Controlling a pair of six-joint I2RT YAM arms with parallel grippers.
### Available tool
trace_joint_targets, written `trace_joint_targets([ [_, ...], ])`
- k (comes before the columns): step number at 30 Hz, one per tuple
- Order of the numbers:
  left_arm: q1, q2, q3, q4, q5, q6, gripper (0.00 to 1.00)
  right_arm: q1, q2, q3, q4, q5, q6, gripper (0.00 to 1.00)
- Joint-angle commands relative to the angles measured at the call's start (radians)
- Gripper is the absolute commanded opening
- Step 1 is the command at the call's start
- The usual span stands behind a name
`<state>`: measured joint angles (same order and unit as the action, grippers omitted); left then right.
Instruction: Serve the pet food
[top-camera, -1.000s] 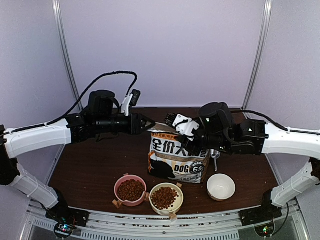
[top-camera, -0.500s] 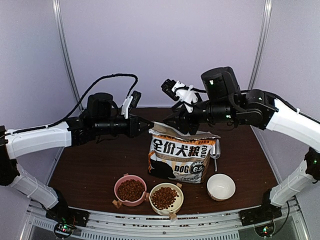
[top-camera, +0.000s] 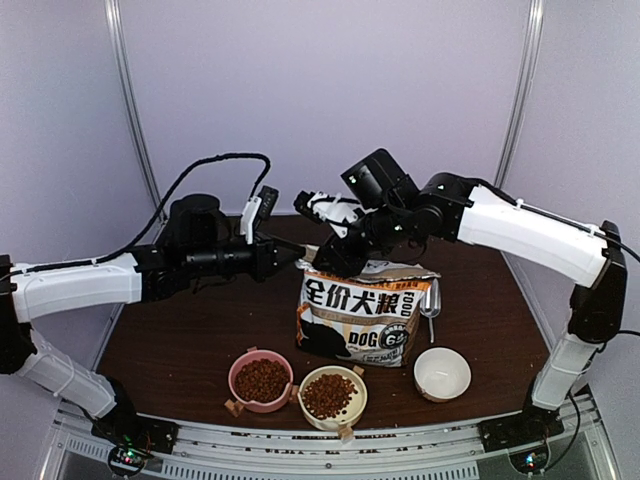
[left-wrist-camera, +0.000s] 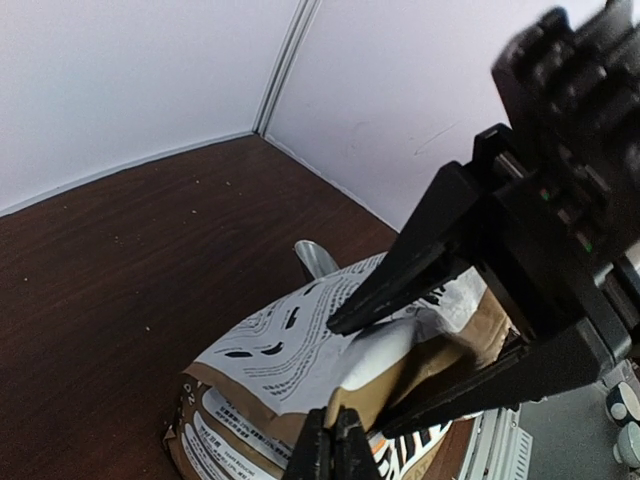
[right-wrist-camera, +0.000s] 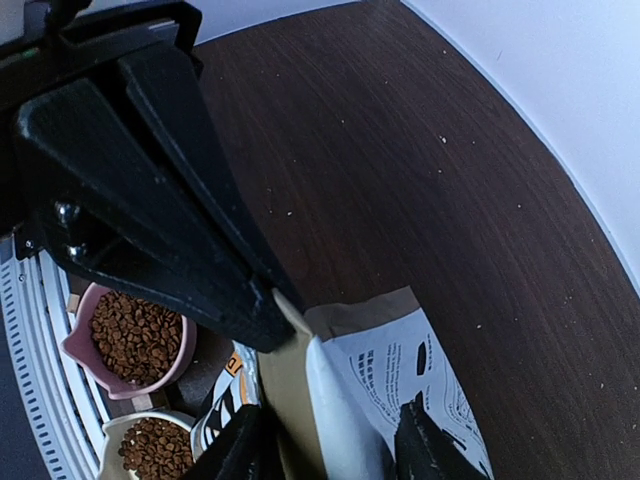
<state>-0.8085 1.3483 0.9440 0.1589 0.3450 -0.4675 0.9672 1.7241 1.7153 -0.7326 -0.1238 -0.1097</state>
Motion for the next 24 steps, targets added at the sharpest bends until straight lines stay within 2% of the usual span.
trace_joint_targets([
  [1, -0.015, -0.038, -0.037, 0.079, 0.064, 0.021, 0.00, -0.031, 0.049, 0.098, -0.068, -0.067, -0.030, 0.40],
  [5, -0.015, -0.062, -0.060, 0.102, 0.019, 0.019, 0.00, -0.036, 0.091, 0.151, -0.194, -0.135, -0.078, 0.30],
  [8, -0.016, -0.085, -0.089, 0.140, -0.027, 0.010, 0.00, -0.038, 0.088, 0.133, -0.261, -0.116, -0.093, 0.23],
  [17, -0.016, -0.116, -0.136, 0.199, -0.106, 0.001, 0.00, -0.097, -0.022, -0.023, -0.324, -0.039, -0.070, 0.22],
  [24, -0.015, -0.130, -0.148, 0.216, -0.125, 0.001, 0.00, -0.114, -0.049, -0.125, -0.356, 0.024, -0.064, 0.27],
])
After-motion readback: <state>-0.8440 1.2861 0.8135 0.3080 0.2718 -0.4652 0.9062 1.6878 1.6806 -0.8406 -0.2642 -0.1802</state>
